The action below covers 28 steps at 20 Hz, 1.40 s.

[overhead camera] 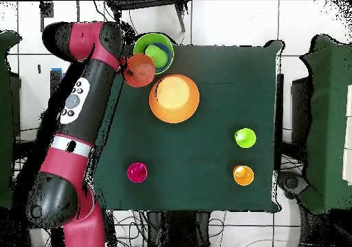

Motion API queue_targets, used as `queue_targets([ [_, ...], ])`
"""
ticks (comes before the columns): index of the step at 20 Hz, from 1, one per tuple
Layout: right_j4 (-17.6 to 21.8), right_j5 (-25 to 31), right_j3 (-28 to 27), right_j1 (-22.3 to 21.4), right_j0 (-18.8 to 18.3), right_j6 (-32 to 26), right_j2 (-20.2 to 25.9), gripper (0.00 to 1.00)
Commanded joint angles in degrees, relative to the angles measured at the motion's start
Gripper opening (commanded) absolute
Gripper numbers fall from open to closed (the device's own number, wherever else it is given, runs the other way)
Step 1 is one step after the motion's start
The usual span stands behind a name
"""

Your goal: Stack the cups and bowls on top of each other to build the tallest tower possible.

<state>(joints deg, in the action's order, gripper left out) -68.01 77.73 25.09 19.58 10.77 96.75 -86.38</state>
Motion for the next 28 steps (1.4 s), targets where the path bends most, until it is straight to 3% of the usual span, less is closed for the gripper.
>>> queue_targets([
  [1,6.77,-3.5,7.79,0.59,1.46,7.65,11.07,0.0],
  [5,8.36,-11.78,5.29,1.02,0.31,7.62,9.99,0.0],
  [12,7.93,-9.38,-3.81,1.18,-4.32,6.2,6.29,0.0],
  [19,1.5,-3.9,-14.83,1.89,-9.84,9.41,-1.78,0.0],
  [28,-6.67,-0.66,-19.29,2.35,-12.75,11.07,-9.92,0.0],
])
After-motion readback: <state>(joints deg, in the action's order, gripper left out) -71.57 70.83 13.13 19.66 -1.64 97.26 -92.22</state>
